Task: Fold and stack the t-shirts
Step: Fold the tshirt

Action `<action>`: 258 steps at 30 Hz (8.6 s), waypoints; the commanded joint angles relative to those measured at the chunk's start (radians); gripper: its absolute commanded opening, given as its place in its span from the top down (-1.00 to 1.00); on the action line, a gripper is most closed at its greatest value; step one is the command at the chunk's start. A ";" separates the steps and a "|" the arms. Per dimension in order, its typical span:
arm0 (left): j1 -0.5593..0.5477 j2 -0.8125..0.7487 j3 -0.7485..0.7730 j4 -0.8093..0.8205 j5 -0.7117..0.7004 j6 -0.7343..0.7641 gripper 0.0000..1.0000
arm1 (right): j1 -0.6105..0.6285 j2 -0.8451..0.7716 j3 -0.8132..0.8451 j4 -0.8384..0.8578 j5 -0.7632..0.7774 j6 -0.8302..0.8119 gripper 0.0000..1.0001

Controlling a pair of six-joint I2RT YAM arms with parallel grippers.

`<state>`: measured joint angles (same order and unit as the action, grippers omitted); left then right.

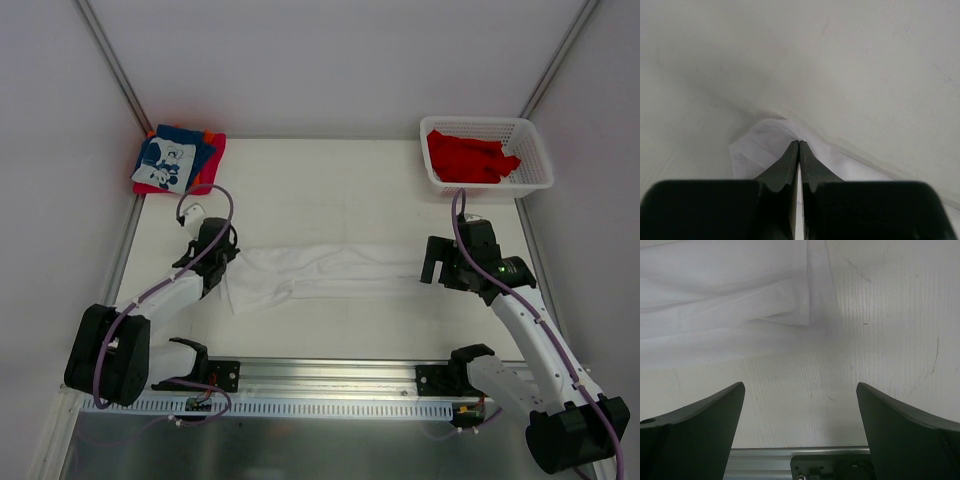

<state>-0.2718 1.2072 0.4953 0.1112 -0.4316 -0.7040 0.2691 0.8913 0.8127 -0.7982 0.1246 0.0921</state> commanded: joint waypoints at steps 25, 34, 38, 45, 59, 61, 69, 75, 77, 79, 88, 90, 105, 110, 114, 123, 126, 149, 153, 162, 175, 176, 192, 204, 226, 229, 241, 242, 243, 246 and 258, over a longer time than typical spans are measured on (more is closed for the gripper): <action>0.094 0.187 0.175 0.021 0.050 0.058 -0.98 | 0.004 0.006 0.000 0.010 -0.016 -0.012 -0.99; 0.069 -0.189 0.183 -0.117 0.137 0.032 -0.98 | 0.005 0.170 0.065 0.135 -0.140 0.012 -0.99; 0.068 -0.278 0.148 -0.226 0.178 -0.014 -0.95 | 0.008 0.323 0.144 0.171 -0.203 0.024 -0.99; 0.066 -0.250 0.002 -0.203 0.275 -0.138 0.09 | 0.010 0.572 0.269 0.237 -0.221 0.012 -0.32; 0.062 -0.164 -0.084 -0.101 0.289 -0.163 0.69 | 0.010 0.676 0.229 0.297 -0.212 0.066 0.36; 0.062 -0.158 -0.086 -0.087 0.289 -0.163 0.75 | 0.010 0.664 0.183 0.316 -0.203 0.086 0.99; 0.062 -0.127 -0.084 -0.068 0.283 -0.161 0.78 | 0.007 0.609 0.049 0.350 -0.056 0.239 0.99; 0.062 -0.097 -0.089 -0.045 0.280 -0.163 0.80 | 0.005 0.652 0.036 0.336 -0.002 0.285 0.99; 0.062 -0.092 -0.092 -0.041 0.284 -0.163 0.81 | 0.007 0.670 0.034 0.344 -0.034 0.287 0.99; 0.062 -0.097 -0.095 -0.039 0.286 -0.161 0.84 | 0.008 0.681 0.028 0.349 -0.049 0.284 0.99; 0.068 -0.052 -0.113 -0.007 0.271 -0.195 1.00 | 0.015 0.566 -0.055 0.367 -0.080 0.285 0.99; 0.080 0.006 -0.107 0.027 0.307 -0.219 1.00 | 0.013 0.543 -0.064 0.355 -0.075 0.282 0.99; 0.210 0.373 0.120 0.074 0.536 -0.160 1.00 | 0.033 0.246 -0.191 0.329 -0.213 0.327 0.99; 0.227 0.439 0.244 0.038 0.557 -0.124 1.00 | 0.062 0.152 -0.228 0.303 -0.224 0.347 0.99; 0.235 0.502 0.345 0.016 0.594 -0.112 1.00 | 0.091 0.063 -0.248 0.243 -0.214 0.360 0.99; 0.232 0.670 0.595 -0.007 0.752 -0.098 1.00 | 0.263 -0.248 -0.320 0.099 -0.192 0.442 0.99; 0.220 0.744 0.735 -0.059 0.766 -0.081 1.00 | 0.315 -0.347 -0.326 0.042 -0.174 0.471 0.99; 0.126 0.216 0.663 -0.270 0.516 0.069 -0.23 | 0.363 -0.376 -0.288 -0.010 -0.161 0.431 0.52; 0.118 0.130 0.569 -0.298 0.439 0.054 0.20 | 0.372 -0.407 -0.284 -0.033 -0.145 0.434 0.38; 0.100 0.350 0.519 -0.248 0.403 -0.017 1.00 | 0.372 -0.499 -0.254 -0.139 -0.131 0.432 0.39; 0.037 0.592 0.608 -0.245 0.354 -0.025 1.00 | 0.371 -0.563 -0.207 -0.226 -0.054 0.434 0.39; 0.034 0.601 0.611 -0.245 0.350 -0.026 1.00 | 0.372 -0.562 -0.196 -0.233 -0.051 0.433 0.39; 0.043 0.813 0.838 -0.275 0.404 0.024 1.00 | 0.372 -0.525 -0.038 -0.322 0.039 0.385 0.38; 0.072 1.053 1.215 -0.330 0.586 0.109 1.00 | 0.371 -0.443 0.005 -0.320 0.112 0.348 0.35; 0.053 1.441 1.900 -0.318 1.136 0.063 -0.53 | 0.372 -0.391 -0.030 -0.276 0.103 0.359 0.12; -0.006 1.077 1.583 -0.318 0.959 0.174 -0.73 | 0.371 -0.399 -0.052 -0.242 0.086 0.363 0.12; -0.067 0.385 1.135 -0.194 0.787 0.317 -0.83 | 0.372 -0.558 -0.231 -0.156 -0.058 0.429 0.11; -0.067 0.371 1.140 -0.234 0.792 0.292 -0.84 | 0.372 -0.571 -0.254 -0.151 -0.068 0.434 0.11; -0.067 0.338 1.129 -0.258 0.797 0.270 -0.84 | 0.372 -0.577 -0.259 -0.153 -0.077 0.440 0.11; -0.102 0.254 0.950 -0.289 0.812 0.174 -0.81 | 0.372 -0.580 -0.236 -0.159 -0.040 0.434 0.10; -0.636 0.123 0.307 -0.068 0.456 -0.115 -0.68 | 0.366 -0.215 0.091 -0.164 0.185 0.285 0.04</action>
<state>-0.8322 1.3914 0.8330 -0.0830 0.1436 -0.6979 0.6357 0.6266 0.8524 -0.9733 0.2337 0.4294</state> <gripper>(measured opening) 0.842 0.478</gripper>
